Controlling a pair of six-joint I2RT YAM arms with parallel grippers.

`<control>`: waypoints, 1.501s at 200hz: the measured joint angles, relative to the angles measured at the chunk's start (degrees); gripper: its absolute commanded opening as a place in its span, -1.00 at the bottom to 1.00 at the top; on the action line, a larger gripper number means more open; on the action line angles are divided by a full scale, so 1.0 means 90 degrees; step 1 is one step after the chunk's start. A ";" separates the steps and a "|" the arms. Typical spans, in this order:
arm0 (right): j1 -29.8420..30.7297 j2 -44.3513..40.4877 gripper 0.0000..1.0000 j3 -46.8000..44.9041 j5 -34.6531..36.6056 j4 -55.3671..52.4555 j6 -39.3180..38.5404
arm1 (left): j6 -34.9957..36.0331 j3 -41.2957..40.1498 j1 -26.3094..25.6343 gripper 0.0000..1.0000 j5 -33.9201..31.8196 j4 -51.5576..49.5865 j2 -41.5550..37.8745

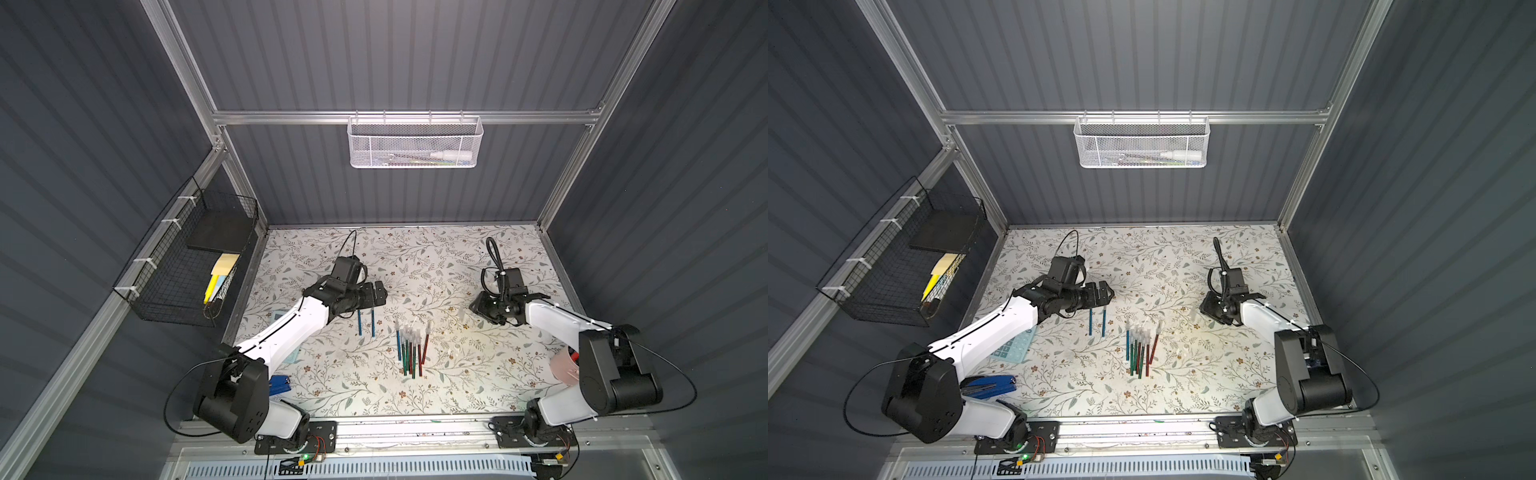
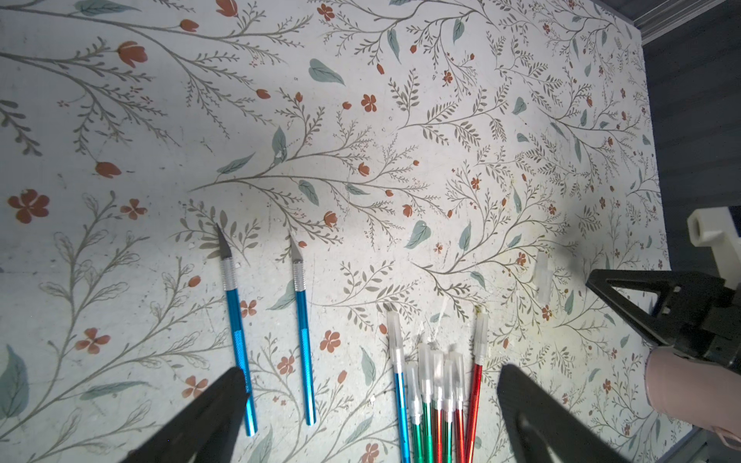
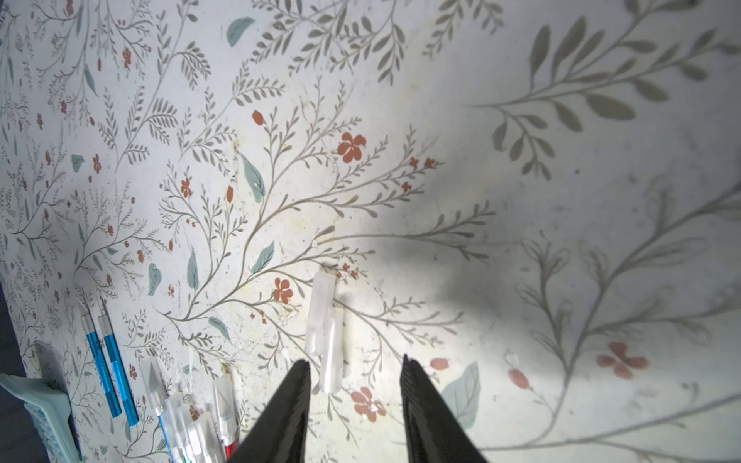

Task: Remove protective caps from carving knives
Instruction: Place the protective sleeve at the center of the board, then pick up the carving knife from the center of the board.

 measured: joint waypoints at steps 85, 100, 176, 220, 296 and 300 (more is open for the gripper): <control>0.0000 -0.0629 -0.18 -0.0002 -0.0029 -0.0219 0.0002 | -0.0002 -0.0002 -0.0002 0.99 0.0005 -0.0010 0.0000; 0.0000 -0.0670 -0.18 -0.0002 -0.0073 -0.0219 0.0005 | 0.0000 -0.0015 0.0000 0.99 0.0002 -0.0017 -0.0002; 0.0036 -0.1001 -0.11 -0.0005 -0.0228 -0.0214 0.0177 | 0.0000 -0.0024 0.0000 0.99 0.0007 -0.0058 -0.0002; 0.0170 -0.1122 -0.05 -0.0005 -0.0330 -0.0211 0.0313 | 0.0000 -0.0024 0.0000 0.99 0.0017 -0.0061 0.0000; 0.0510 -0.1231 -0.03 -0.0002 -0.0255 -0.0223 0.0364 | 0.0002 -0.0143 0.0000 0.99 0.0039 -0.0102 0.0000; 0.0527 -0.1234 -0.03 -0.0002 -0.0238 -0.0223 0.0367 | 0.0002 -0.0148 0.0000 0.99 0.0044 -0.0102 0.0000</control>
